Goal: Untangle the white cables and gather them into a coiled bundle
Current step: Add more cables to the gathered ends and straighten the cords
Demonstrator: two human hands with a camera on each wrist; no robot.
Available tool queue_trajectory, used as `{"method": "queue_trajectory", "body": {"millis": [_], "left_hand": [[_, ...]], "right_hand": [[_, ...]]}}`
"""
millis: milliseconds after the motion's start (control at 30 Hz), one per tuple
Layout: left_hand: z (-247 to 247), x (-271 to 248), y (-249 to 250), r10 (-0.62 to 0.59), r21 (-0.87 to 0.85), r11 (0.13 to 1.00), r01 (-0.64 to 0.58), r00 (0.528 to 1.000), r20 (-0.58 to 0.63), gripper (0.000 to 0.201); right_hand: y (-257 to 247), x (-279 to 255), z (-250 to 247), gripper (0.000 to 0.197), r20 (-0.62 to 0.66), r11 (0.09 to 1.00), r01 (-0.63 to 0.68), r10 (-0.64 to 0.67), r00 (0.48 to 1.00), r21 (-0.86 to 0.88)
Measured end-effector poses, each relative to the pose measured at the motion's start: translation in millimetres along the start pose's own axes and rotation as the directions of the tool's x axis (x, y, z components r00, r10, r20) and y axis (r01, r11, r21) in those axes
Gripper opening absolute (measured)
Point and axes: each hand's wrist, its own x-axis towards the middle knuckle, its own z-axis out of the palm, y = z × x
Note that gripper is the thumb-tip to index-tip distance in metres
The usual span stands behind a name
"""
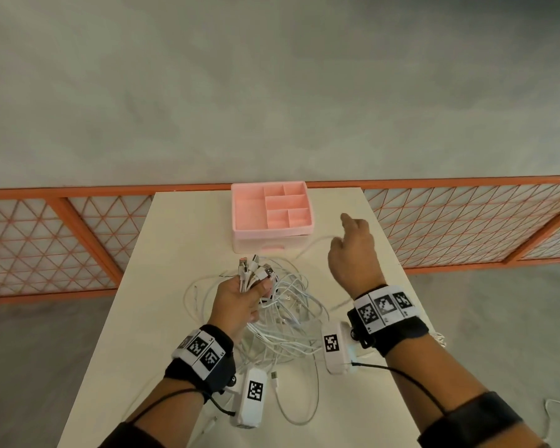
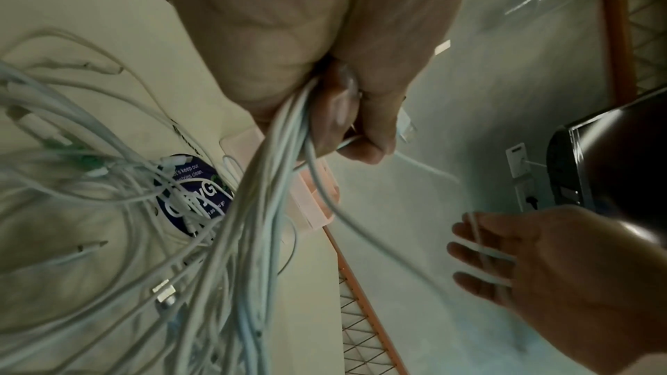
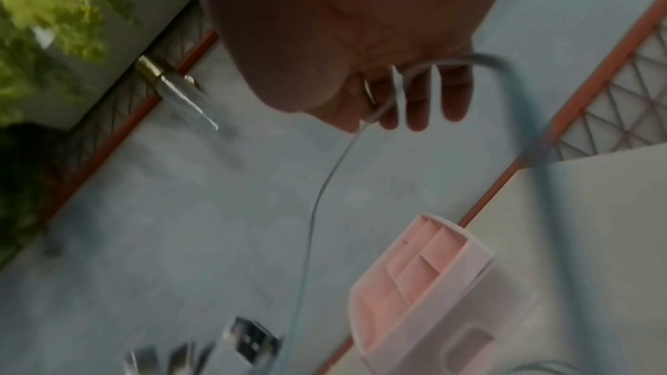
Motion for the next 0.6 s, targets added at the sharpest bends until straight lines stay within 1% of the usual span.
{"method": "queue_trajectory", "body": {"millis": [33,67,100,133,167,200,233,267,300,367,433,500,533,600], "left_hand": [[0.3,-0.6,-1.6,0.006,0.034,0.999,-0.006,1.000,0.001,0.008],[1.8,-0.7,-3.1,0.012,0.067,0.998,-0.012,1.000,0.000,0.008],[3.7,-1.1,-3.9,0.019,0.094,0.995,-0.019,1.000,-0.002,0.009],[5.7,-0.7,-4.4,0.023,0.111,0.994,-0.023,1.000,0.000,0.010],[7.9,-0.2,-4.2,0.023,0.117,0.993,-0.024,1.000,0.009,0.011],[9.7,-0.1,-3.1,0.025,0.116,0.993,-0.027,1.000,0.016,0.010],[11.4,-0.7,-1.3,0.032,0.111,0.993,-0.035,0.999,0.024,0.008],[12.3,-1.6,0.7,0.039,0.100,0.994,-0.042,0.999,0.033,0.007],[12.7,-2.6,2.5,0.043,0.086,0.995,-0.048,0.998,0.050,0.006],[11.7,-3.6,4.6,0.057,0.080,0.995,-0.064,0.994,0.092,0.010],[9.0,-2.7,3.5,0.058,0.091,0.994,-0.067,0.993,0.107,0.014],[4.0,-0.9,-0.6,0.039,0.080,0.996,-0.047,0.995,0.094,0.014],[0.9,-1.0,-2.9,0.027,0.063,0.997,-0.033,0.996,0.084,0.015],[-5.6,-1.6,-9.7,-0.001,0.034,0.999,-0.001,0.998,0.058,0.019]], "right_hand": [[1.8,-5.0,2.0,0.057,0.032,0.989,0.051,-0.047,0.998,-0.142],[2.0,-10.6,4.6,0.060,0.073,0.953,0.154,-0.140,0.987,-0.262],[3.1,-14.3,9.4,0.058,0.164,0.905,0.266,-0.222,0.961,-0.332],[2.3,-17.2,14.5,0.049,0.284,0.878,0.354,-0.267,0.921,-0.322],[0.8,-20.7,19.5,0.036,0.401,0.883,0.392,-0.272,0.875,-0.258],[-0.9,-24.3,23.0,0.027,0.493,0.904,0.390,-0.261,0.830,-0.178],[-1.0,-26.6,26.0,0.025,0.538,0.931,0.354,-0.253,0.804,-0.091],[-2.9,-28.0,26.8,0.025,0.546,0.951,0.308,-0.249,0.800,-0.017],[-4.4,-28.5,26.8,0.024,0.530,0.963,0.265,-0.249,0.811,0.046],[-9.1,-27.3,22.6,0.022,0.472,0.965,0.222,-0.263,0.841,0.142],[-14.1,-22.3,15.7,0.022,0.378,0.955,0.184,-0.262,0.888,0.231],[-18.7,-11.8,4.8,0.025,0.212,0.920,0.116,-0.207,0.955,0.375],[-20.8,-5.0,-2.6,0.028,0.116,0.882,0.085,-0.155,0.981,0.463],[-22.9,8.0,-18.5,0.032,-0.044,0.787,0.075,-0.061,0.997,0.612]]}}
